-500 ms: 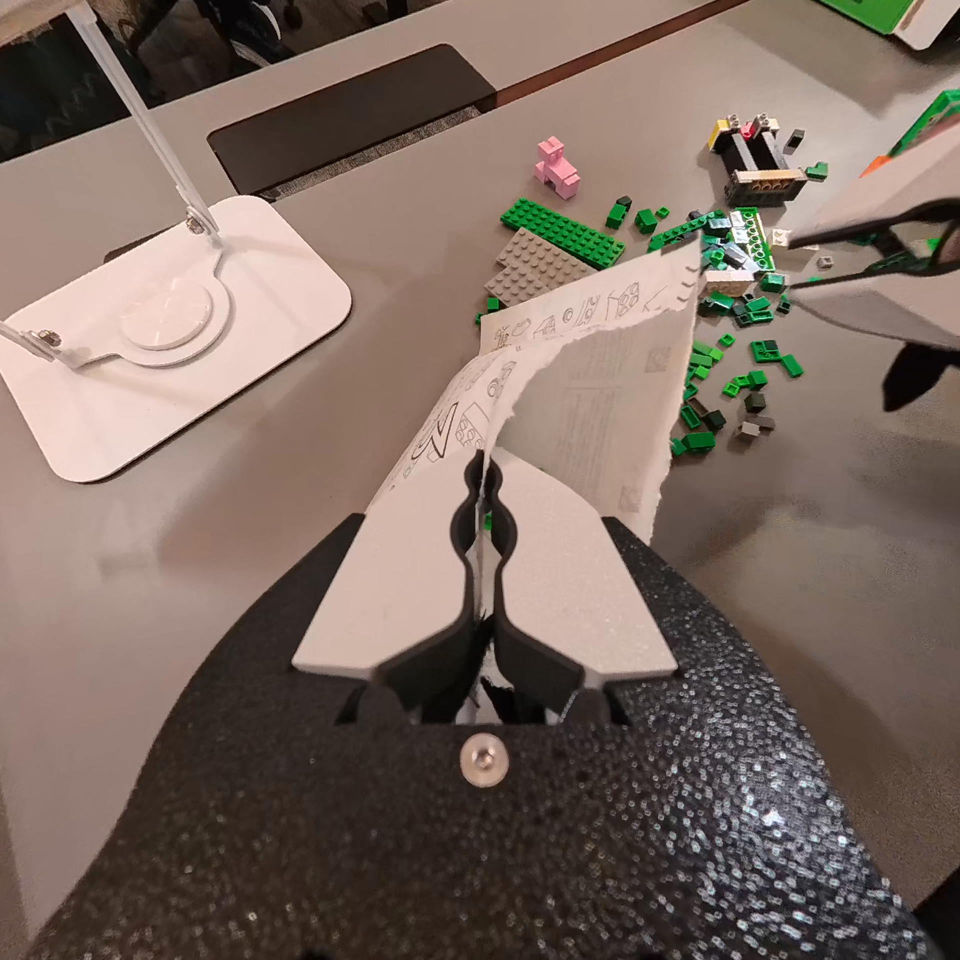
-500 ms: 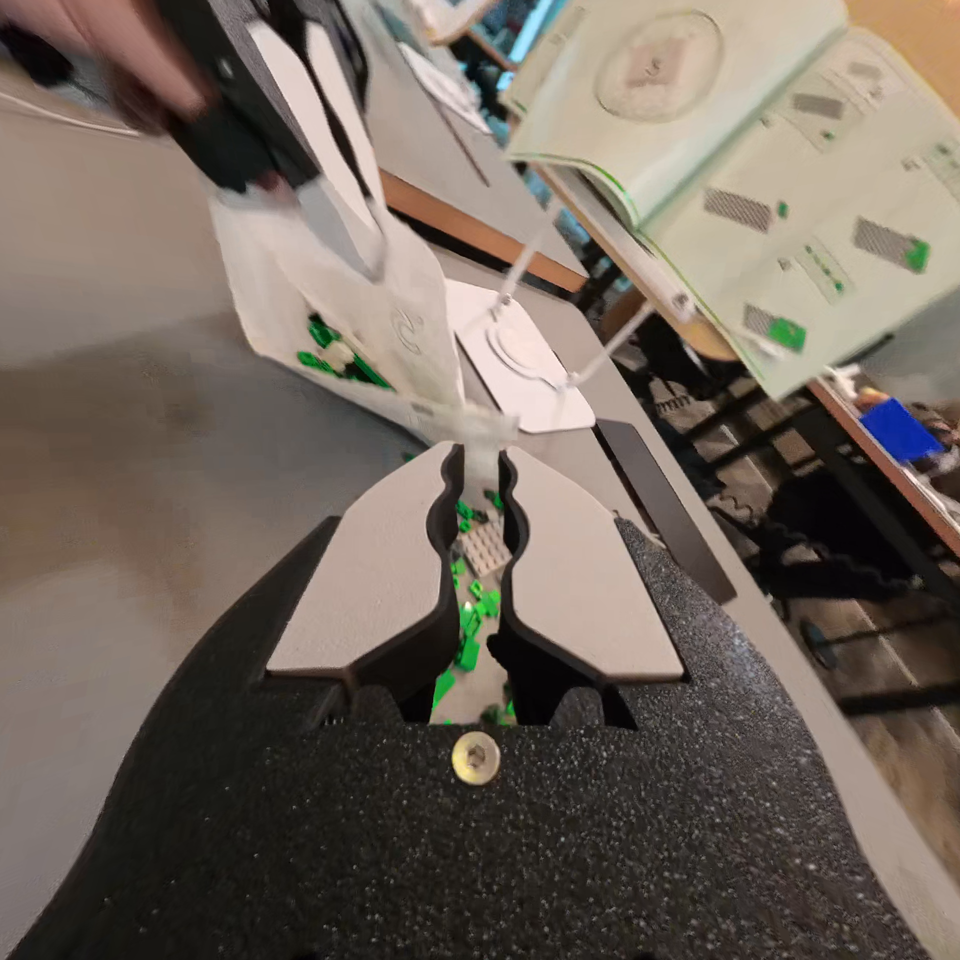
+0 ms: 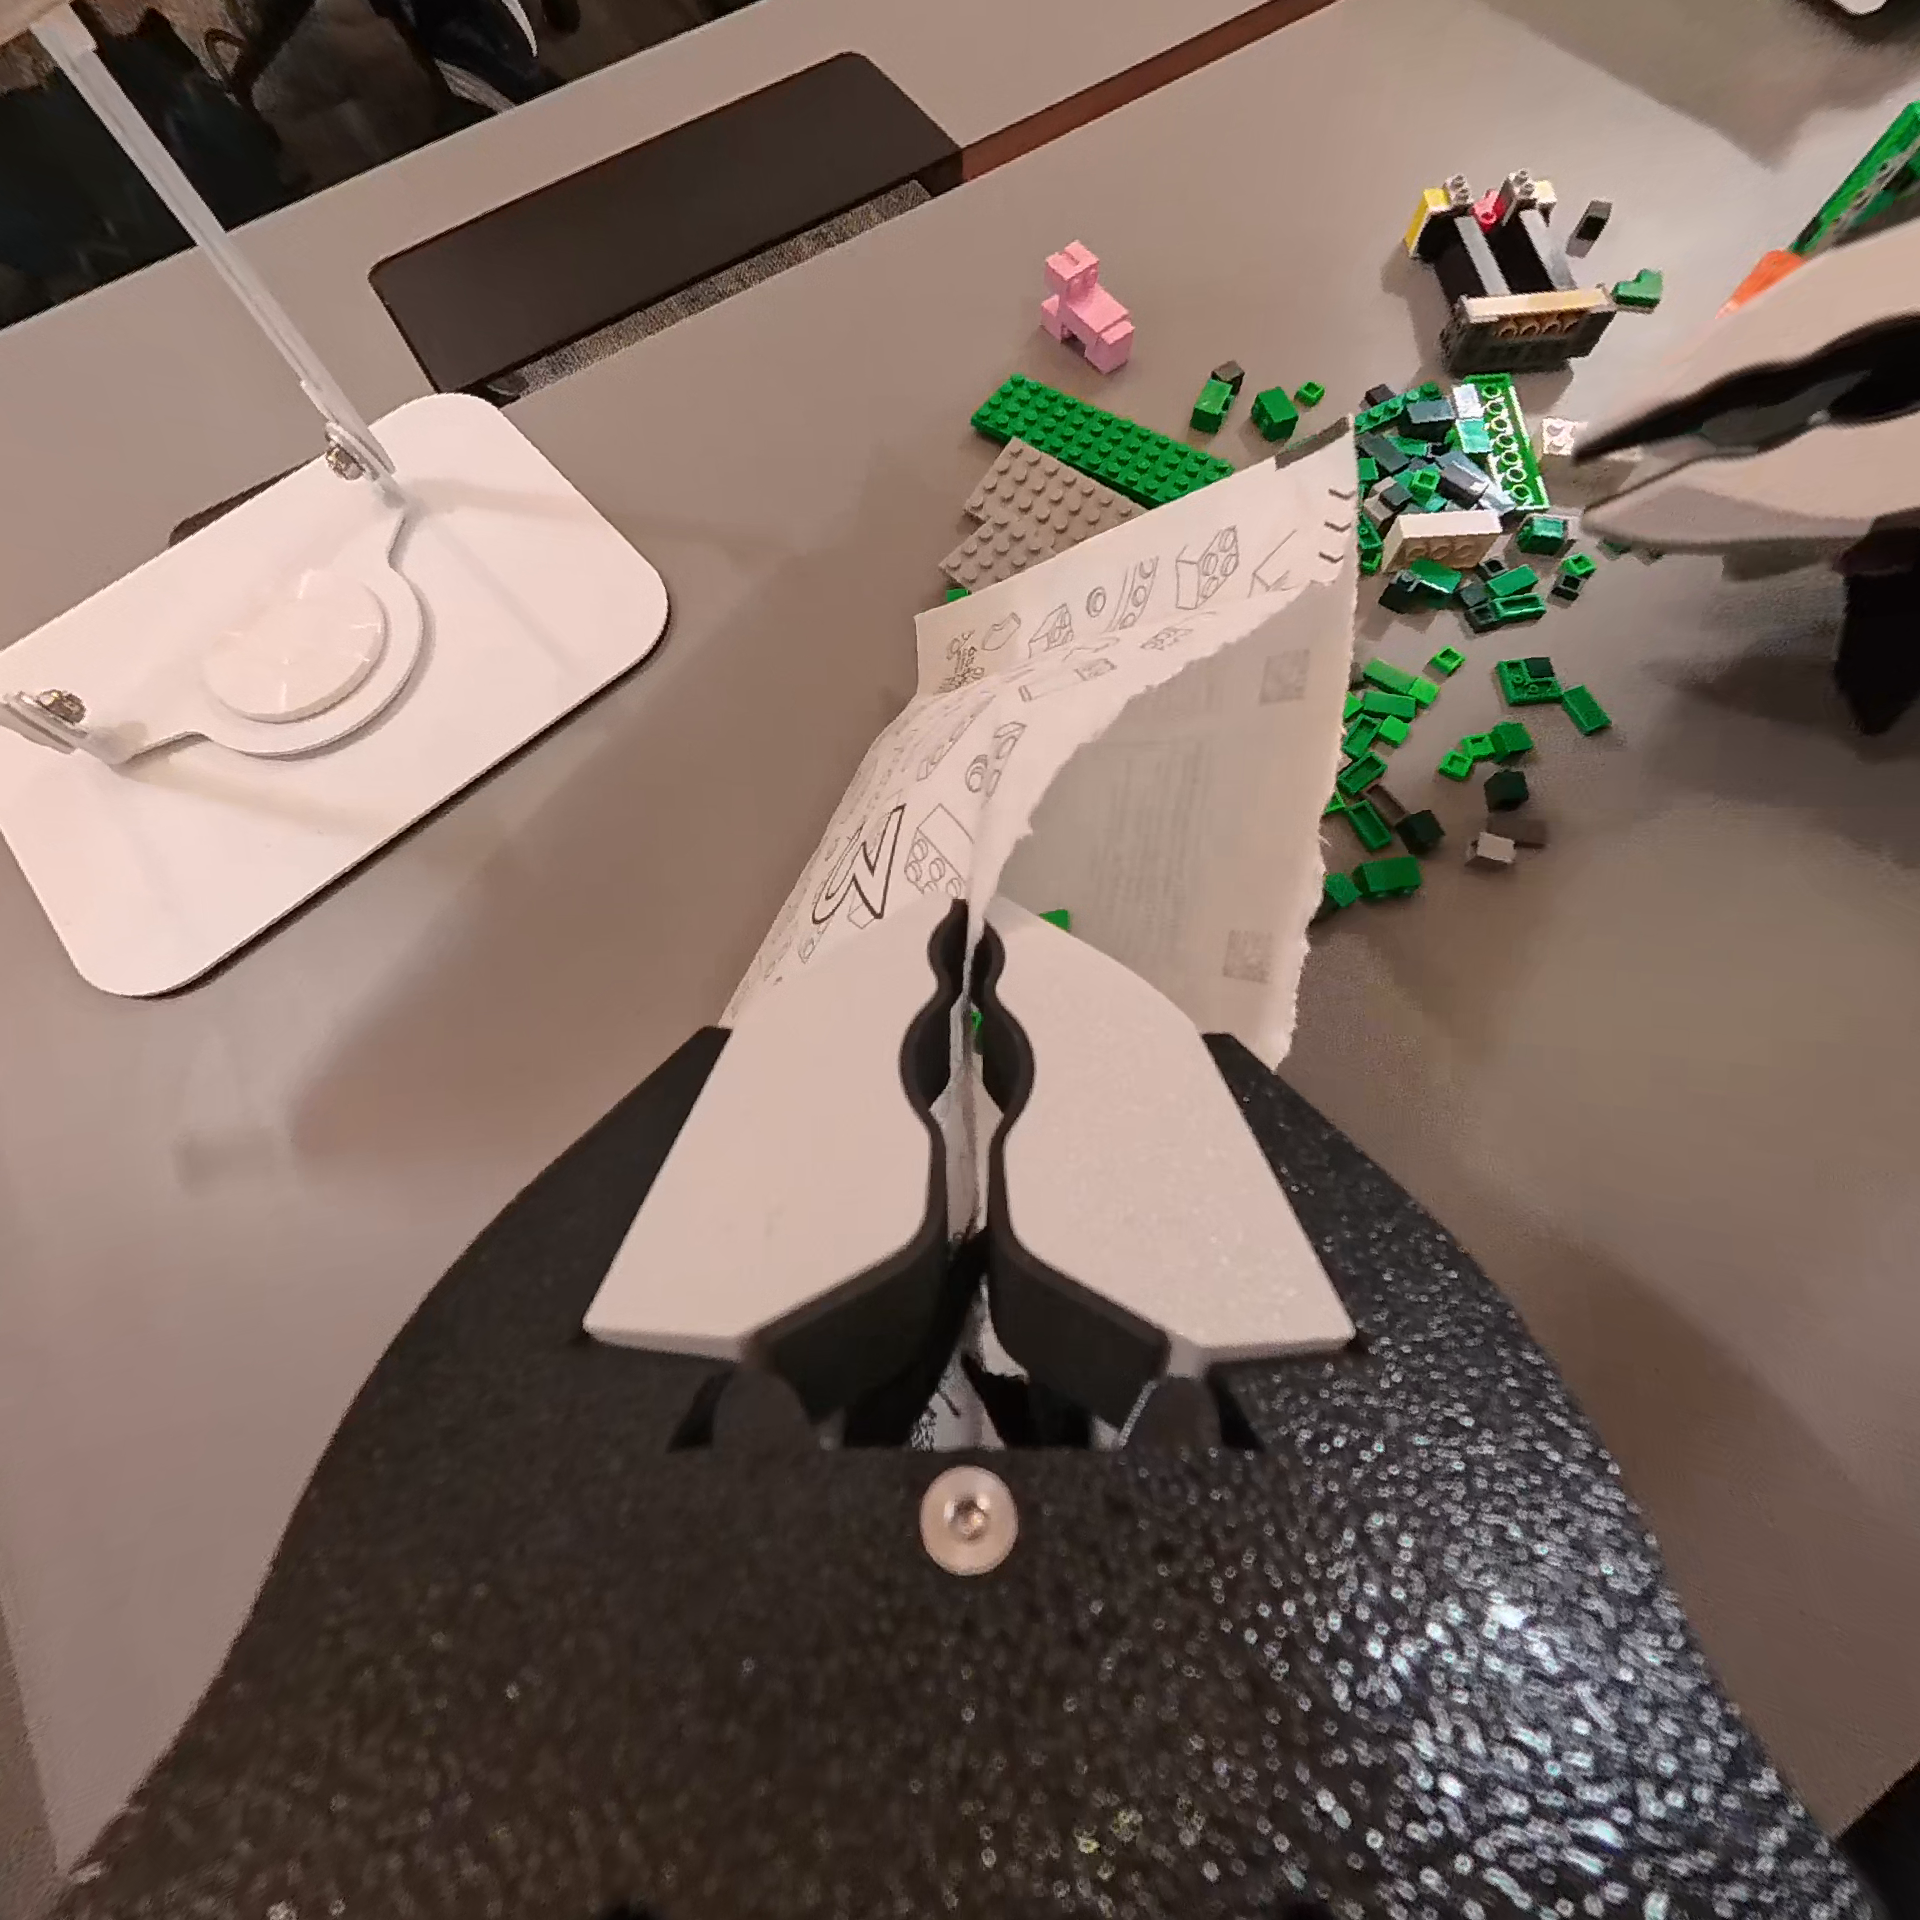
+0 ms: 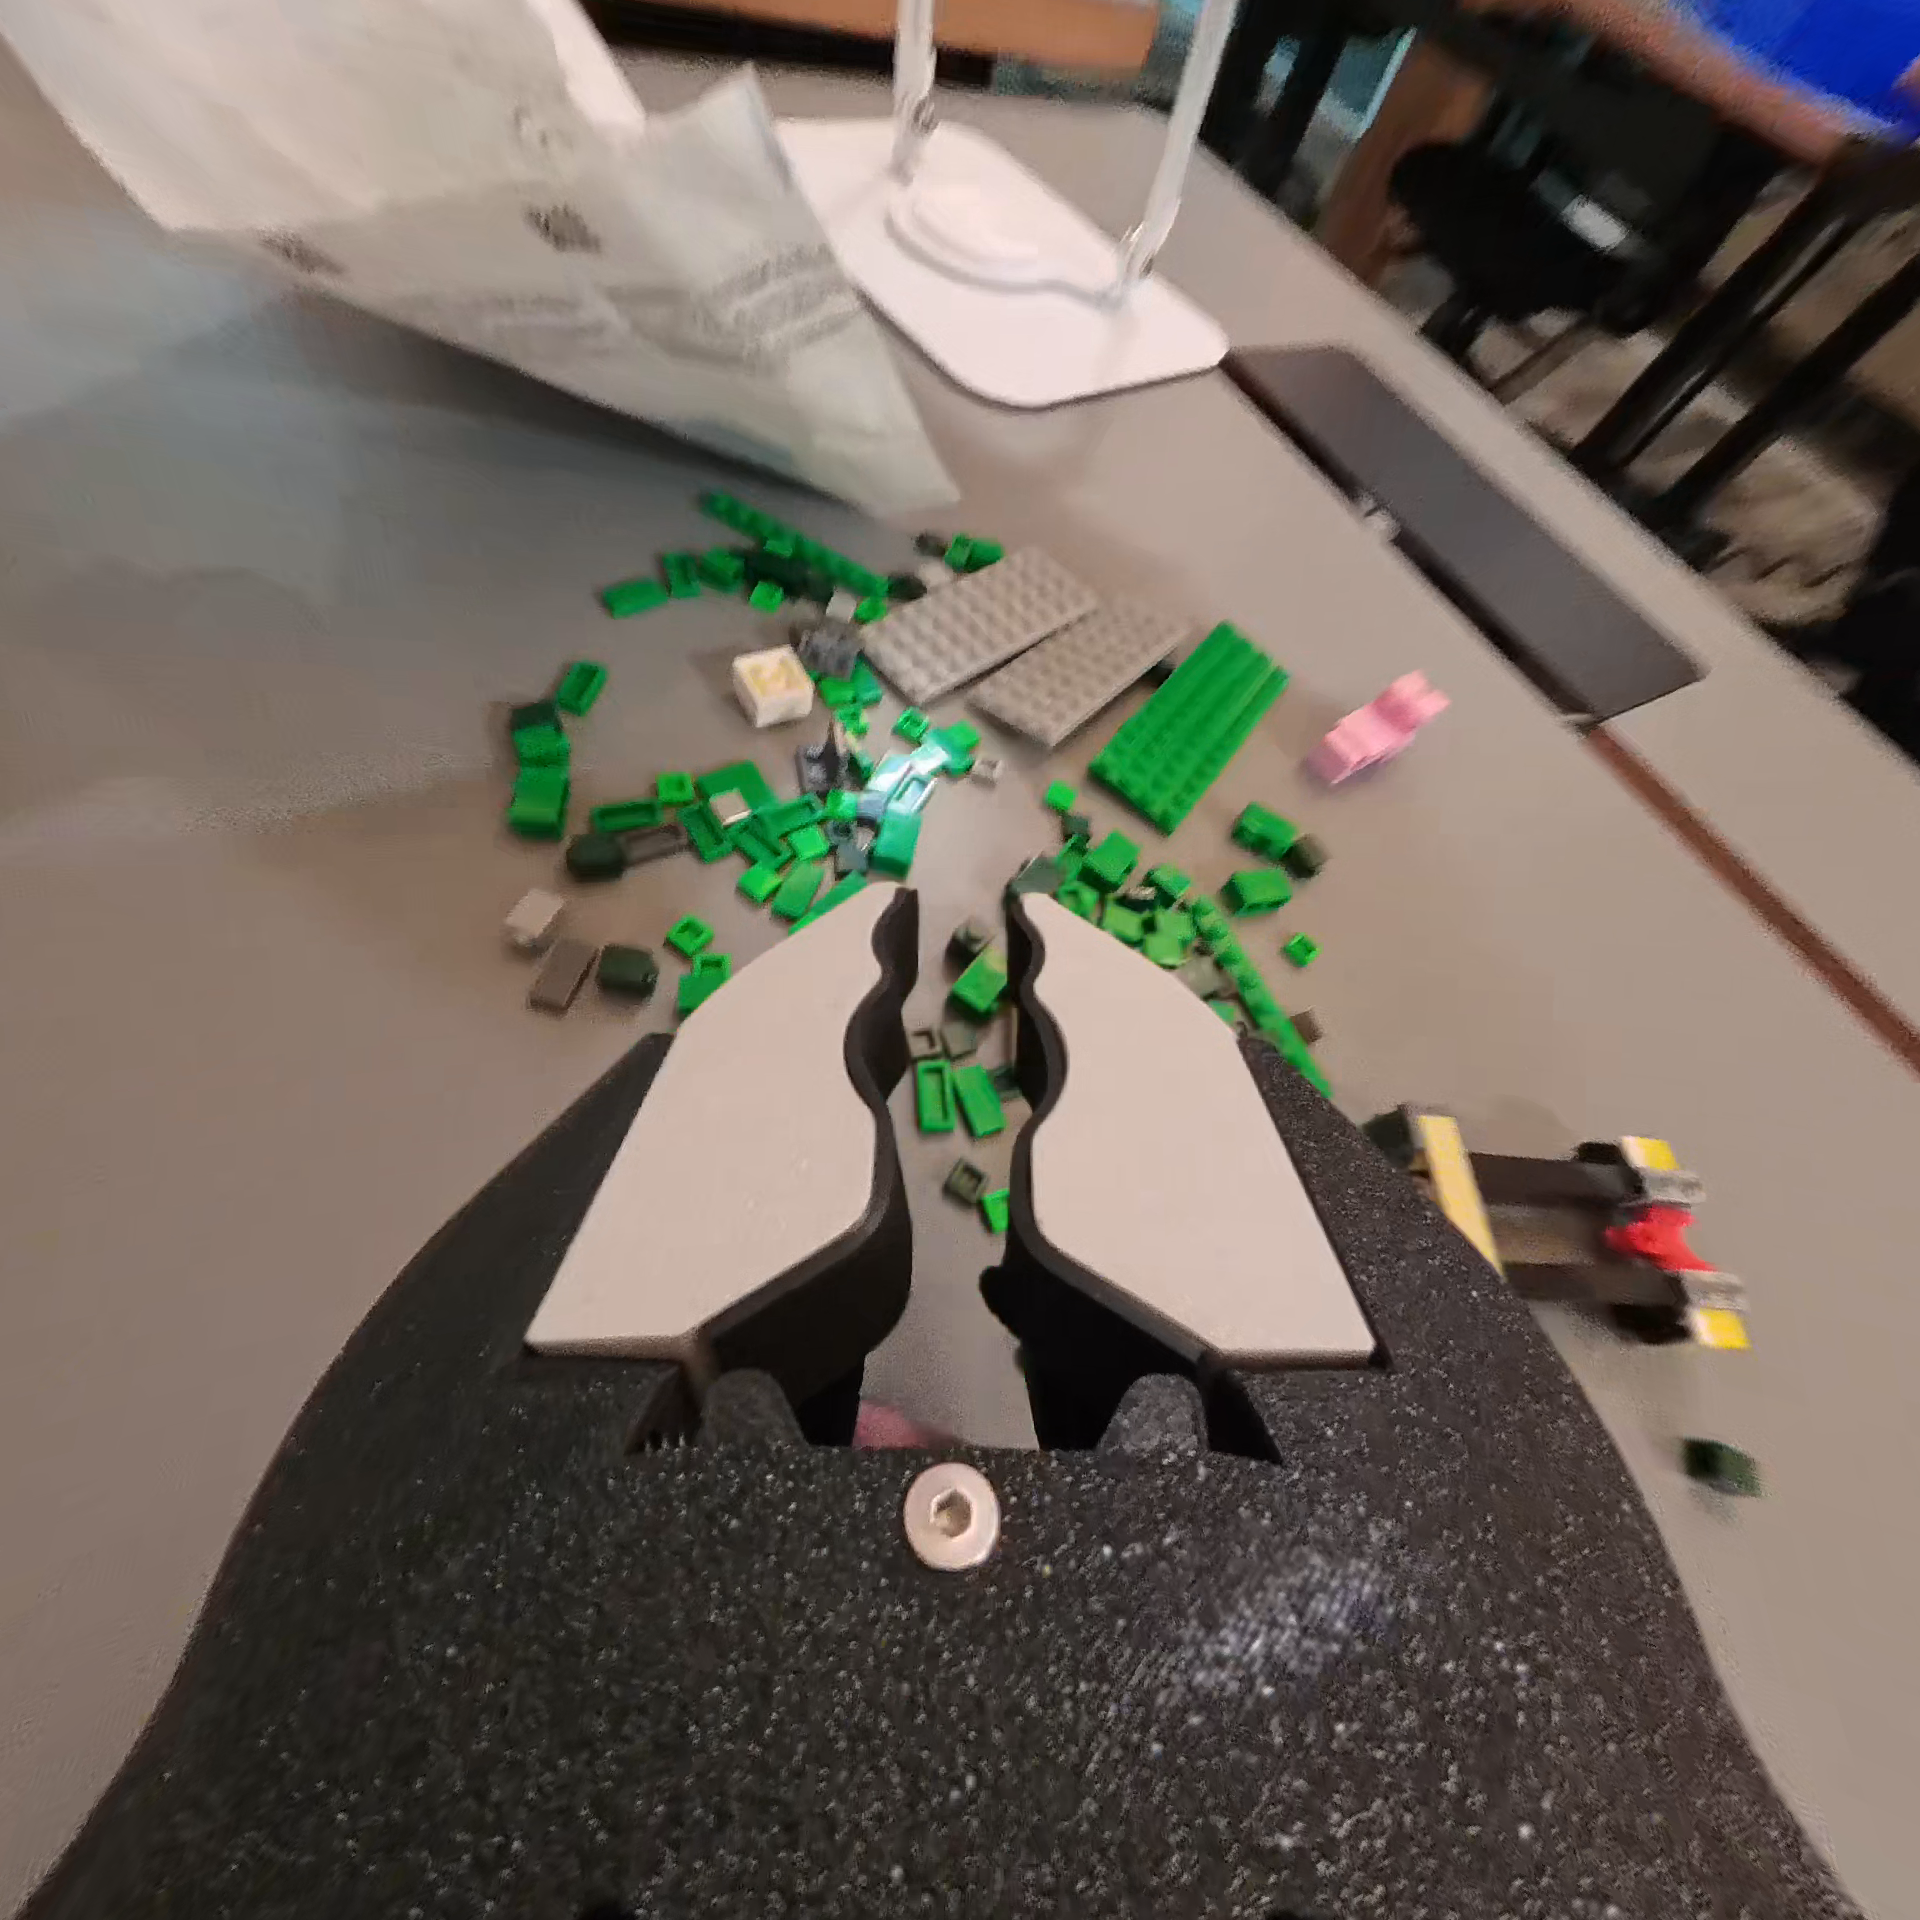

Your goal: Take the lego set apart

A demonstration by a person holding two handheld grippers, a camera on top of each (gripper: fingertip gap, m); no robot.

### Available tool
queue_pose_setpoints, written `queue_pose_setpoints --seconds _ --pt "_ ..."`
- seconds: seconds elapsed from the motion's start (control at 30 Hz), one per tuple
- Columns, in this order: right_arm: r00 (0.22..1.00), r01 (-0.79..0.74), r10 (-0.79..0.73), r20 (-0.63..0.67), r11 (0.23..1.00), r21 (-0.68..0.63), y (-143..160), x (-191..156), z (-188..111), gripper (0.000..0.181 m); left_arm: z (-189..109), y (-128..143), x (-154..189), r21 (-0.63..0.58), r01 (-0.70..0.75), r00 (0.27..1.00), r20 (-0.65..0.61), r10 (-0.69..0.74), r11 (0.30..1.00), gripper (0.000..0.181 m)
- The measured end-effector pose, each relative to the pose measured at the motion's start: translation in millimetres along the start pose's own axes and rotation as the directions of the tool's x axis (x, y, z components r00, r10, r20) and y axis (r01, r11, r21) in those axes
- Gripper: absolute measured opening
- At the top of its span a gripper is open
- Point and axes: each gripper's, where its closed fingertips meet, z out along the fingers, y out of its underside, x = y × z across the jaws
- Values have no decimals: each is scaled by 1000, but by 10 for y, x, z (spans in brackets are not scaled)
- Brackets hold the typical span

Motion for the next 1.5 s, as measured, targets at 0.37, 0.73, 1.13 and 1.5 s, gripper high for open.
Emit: queue_pose_setpoints --seconds 0.37,0.73,1.13,1.5 --pt "957 156 -130 258 984 -81 73 -512 196 13 -31 6 -42 8 14 1000 1 -14 1000 0" --pt "824 378 -203 529 892 -247 -23 -777 390 19 -80 -5 -77 24 26 1000 -2 -26 999 0" --pt "802 434 -202 563 843 -316 60 -850 537 14 -115 -32 -45 36 19 1000 -12 -19 999 0" --pt "818 404 -154 554 840 -363 128 -830 582 17 -108 -36 -21 34 15 1000 -20 -14 999 0"
